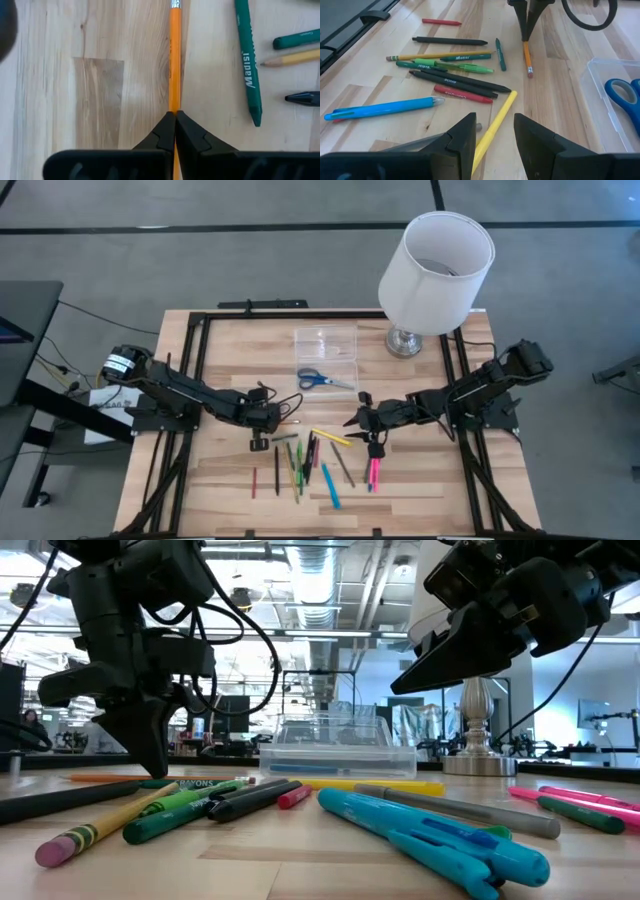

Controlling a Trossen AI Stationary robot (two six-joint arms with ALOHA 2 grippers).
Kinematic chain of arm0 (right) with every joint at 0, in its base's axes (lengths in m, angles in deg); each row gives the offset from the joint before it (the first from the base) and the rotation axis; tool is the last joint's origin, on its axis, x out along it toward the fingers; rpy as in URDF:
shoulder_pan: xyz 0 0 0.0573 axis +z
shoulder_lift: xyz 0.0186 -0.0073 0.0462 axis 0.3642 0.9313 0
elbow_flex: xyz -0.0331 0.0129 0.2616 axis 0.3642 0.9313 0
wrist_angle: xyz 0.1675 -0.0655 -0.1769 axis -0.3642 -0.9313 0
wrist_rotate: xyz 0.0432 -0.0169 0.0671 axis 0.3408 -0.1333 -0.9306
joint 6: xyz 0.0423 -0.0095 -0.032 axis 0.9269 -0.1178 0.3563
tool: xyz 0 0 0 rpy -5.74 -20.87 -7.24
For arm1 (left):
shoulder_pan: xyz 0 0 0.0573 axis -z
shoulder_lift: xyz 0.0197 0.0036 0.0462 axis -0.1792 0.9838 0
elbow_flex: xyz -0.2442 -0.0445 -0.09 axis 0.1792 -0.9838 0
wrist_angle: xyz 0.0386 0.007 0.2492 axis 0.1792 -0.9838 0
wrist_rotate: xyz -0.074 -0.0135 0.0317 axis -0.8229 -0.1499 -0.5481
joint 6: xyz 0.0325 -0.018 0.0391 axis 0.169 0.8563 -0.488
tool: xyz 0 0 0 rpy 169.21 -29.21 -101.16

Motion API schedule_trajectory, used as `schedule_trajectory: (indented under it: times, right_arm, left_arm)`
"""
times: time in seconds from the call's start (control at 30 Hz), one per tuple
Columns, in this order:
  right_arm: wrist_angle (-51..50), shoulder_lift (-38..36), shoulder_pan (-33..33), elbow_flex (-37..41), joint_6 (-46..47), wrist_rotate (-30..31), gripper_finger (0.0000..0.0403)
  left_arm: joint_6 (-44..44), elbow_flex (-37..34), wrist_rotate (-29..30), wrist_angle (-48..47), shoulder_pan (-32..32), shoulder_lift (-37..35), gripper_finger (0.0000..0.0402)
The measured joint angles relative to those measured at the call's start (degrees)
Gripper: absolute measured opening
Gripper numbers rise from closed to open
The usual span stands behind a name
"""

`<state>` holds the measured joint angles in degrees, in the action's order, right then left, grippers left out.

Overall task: Pick & place school supplies into a supply box
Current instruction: Put the orange pencil into the supply box

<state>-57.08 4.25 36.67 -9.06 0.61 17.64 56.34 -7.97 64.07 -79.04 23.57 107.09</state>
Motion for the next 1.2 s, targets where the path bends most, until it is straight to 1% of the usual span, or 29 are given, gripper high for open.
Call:
schedule_trajectory:
  times: [0.1, 0.2, 0.37, 0.6, 0.7, 0.87, 0.97, 1.07, 1.2]
  right_arm:
    - [0.0, 0.0, 0.0, 0.0, 0.0, 0.0, 0.0127]
    - [0.0, 0.0, 0.0, 0.0, 0.0, -0.02, 0.0127]
    - [0.0, 0.0, 0.0, 0.0, 0.0, 0.0, 0.0127]
    - [-0.02, 0.0, -0.07, 0.0, 0.0, -0.01, 0.0127]
    - [0.0, 0.0, -0.07, 0.0, 0.0, 0.0, 0.0127]
    - [-0.02, 0.0, -0.07, 0.0, 0.0, 0.0, 0.0127]
    - [-0.02, 0.0, -0.07, 0.0, 0.0, 0.0, 0.0127]
    - [-0.02, 0.0, -0.07, 0.0, -0.01, 0.0, 0.0127]
    - [-0.02, 0.0, -0.07, 0.0, -0.01, 0.0, 0.0127]
  left_arm:
    - [-0.01, 0.01, -0.51, -0.04, -0.01, -0.02, 0.0003]
    - [0.74, 0.07, -3.08, 0.03, -0.05, -0.07, 0.0003]
    - [2.97, -0.97, -5.33, 0.35, 0.14, -0.15, 0.0001]
    - [4.66, -3.34, -6.03, 2.88, 0.17, -0.37, 0.0004]
    - [4.88, -3.9, -6.37, 4.06, 0.17, -0.23, 0.0025]
    - [4.91, -4.0, -6.5, 4.19, 0.22, -0.07, 0.0078]
    - [4.87, -4.0, -6.38, 4.28, 0.23, -0.04, 0.0094]
    - [4.88, -4.04, -5.96, 4.52, 0.23, -0.04, 0.0092]
    - [4.88, -4.05, -5.23, 4.54, 0.25, -0.04, 0.007]
